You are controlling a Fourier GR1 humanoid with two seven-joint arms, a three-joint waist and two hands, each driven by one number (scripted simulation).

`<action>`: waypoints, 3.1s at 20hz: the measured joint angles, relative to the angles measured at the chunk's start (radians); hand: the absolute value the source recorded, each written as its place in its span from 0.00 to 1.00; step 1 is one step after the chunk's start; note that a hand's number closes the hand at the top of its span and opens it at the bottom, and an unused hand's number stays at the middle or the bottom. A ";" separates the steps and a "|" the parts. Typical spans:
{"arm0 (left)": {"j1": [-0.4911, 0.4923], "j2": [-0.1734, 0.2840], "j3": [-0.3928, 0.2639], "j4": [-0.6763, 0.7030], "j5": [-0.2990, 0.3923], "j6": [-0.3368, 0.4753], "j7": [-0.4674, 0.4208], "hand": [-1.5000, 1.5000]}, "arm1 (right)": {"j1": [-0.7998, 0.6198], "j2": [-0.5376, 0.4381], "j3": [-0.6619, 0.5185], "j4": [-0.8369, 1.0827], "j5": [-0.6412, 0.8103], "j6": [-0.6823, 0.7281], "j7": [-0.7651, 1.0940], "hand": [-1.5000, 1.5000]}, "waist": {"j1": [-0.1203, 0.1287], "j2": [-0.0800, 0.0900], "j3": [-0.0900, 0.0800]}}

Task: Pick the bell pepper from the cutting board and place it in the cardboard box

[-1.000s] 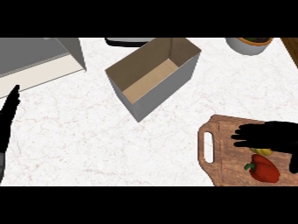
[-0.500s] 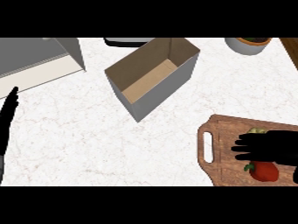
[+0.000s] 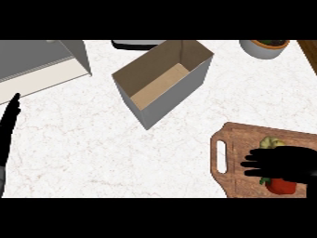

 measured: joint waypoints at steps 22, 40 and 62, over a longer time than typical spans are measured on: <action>0.007 -0.011 0.050 0.000 -0.027 -0.028 0.004 0.50 | 0.006 0.258 -0.413 0.096 -0.060 -0.218 0.367 1.00 | -0.025 -0.001 0.002; -0.006 -0.031 0.054 -0.016 -0.048 -0.049 0.016 0.50 | -0.217 0.474 -0.509 -0.292 -0.072 -0.155 0.952 1.00 | 0.000 0.002 0.003; -0.063 -0.068 0.046 0.006 -0.090 -0.060 0.019 0.50 | -0.894 0.813 -0.626 0.502 -0.152 -0.353 1.104 1.00 | 0.042 0.017 0.004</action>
